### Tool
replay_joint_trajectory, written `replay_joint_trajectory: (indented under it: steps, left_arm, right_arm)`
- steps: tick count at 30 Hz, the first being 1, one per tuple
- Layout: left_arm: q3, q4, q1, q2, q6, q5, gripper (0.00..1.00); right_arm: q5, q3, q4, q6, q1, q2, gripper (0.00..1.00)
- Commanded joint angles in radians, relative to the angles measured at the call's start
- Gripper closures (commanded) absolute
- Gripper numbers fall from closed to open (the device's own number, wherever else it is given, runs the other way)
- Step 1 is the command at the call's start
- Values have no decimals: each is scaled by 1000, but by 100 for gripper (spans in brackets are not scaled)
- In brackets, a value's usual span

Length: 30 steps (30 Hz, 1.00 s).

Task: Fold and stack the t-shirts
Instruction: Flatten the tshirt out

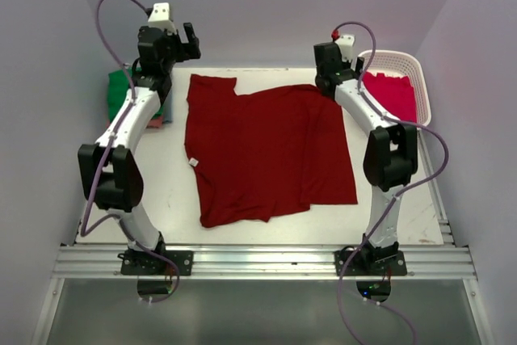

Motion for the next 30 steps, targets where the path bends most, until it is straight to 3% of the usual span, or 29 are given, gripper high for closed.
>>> replay_joint_trajectory:
  steps: [1,4,6,7,8,9,11,13,20,30]
  left_arm:
    - [-157,52,-37,-89,-55,-2,0]
    - [-250,5,-67,-110,-96,11,0]
    - [-286,-44,-82,-119,-124,46,12]
    - [-335,-49,-87,-127,-132,74,19]
    - [-366,-47,-99,-139,-138,114,39]
    - [-395,-49,-108,-173,-147,120,54]
    - [-487,-54,-148,-213,-165,128,88]
    - [-574,-87,-180,-274,-182,128,97]
    - [-817,-89,-255,-368,-250,137,100]
    - [-966,-84,-297,-388,-293,68,100]
  right_arm:
    - [-20,-63,62,37,23,-134,11]
    - [-81,-145,31,75,28,-196,17]
    - [-117,-215,16,100,29,-228,35]
    - [-156,-241,-4,114,29,-249,67]
    - [-178,-266,-19,123,29,-286,93]
    - [-192,-311,-36,155,31,-308,100]
    - [-250,-384,-84,180,39,-369,100]
    - [-253,-421,-157,201,55,-401,100]
    - [-289,-605,-196,264,63,-480,100]
    - [-388,-718,-119,281,66,-348,100]
